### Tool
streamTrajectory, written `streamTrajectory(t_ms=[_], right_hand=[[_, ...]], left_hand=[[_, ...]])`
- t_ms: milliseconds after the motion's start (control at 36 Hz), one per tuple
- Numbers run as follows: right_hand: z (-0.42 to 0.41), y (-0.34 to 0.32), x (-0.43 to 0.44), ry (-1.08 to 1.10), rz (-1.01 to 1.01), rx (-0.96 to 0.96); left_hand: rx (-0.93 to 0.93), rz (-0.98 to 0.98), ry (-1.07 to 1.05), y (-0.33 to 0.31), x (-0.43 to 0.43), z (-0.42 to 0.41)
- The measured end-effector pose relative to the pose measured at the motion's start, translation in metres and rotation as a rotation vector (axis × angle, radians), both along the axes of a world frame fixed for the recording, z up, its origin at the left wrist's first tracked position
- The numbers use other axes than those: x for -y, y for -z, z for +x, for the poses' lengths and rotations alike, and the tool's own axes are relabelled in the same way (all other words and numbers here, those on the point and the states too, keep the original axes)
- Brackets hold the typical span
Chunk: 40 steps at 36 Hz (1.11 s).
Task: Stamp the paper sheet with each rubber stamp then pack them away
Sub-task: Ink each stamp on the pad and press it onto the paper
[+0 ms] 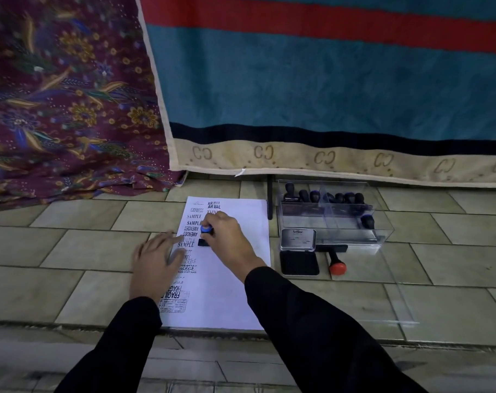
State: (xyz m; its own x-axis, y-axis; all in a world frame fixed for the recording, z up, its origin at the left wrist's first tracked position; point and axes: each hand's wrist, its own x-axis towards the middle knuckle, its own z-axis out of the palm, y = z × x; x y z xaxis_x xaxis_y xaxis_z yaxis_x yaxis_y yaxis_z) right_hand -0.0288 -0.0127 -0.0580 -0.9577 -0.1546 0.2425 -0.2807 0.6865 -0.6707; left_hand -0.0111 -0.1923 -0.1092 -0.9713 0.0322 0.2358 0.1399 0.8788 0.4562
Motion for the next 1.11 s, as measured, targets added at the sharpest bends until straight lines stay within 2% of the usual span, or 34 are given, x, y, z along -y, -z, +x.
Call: streamTrajectory(t_ms=[278, 667, 722, 833, 889, 1000, 1111], right_hand=[[0.01, 0.0, 0.005, -0.031, 0.126, -0.065], [0.007, -0.005, 0.007, -0.004, 0.119, 0.01], [0.013, -0.002, 0.003, -0.006, 0.055, 0.009], [0.026, -0.015, -0.02, 0.159, -0.35, -0.087], [0.033, -0.03, -0.04, 0.248, -0.464, -0.183], [0.052, -0.056, -0.094, 0.432, -0.447, -0.315], [0.081, -0.062, -0.153, 0.627, -0.385, -0.315]], left_hand=[[0.011, 0.011, -0.009, 0.0, -0.002, 0.001], [0.013, 0.027, -0.008, -0.003, -0.003, 0.001], [0.01, 0.028, -0.011, -0.004, -0.003, 0.001], [0.0, 0.026, 0.0, -0.001, -0.002, 0.0], [-0.009, 0.03, 0.004, 0.001, -0.001, 0.0], [-0.007, 0.041, 0.005, 0.0, -0.001, 0.0], [-0.012, 0.045, -0.003, 0.003, 0.0, 0.0]])
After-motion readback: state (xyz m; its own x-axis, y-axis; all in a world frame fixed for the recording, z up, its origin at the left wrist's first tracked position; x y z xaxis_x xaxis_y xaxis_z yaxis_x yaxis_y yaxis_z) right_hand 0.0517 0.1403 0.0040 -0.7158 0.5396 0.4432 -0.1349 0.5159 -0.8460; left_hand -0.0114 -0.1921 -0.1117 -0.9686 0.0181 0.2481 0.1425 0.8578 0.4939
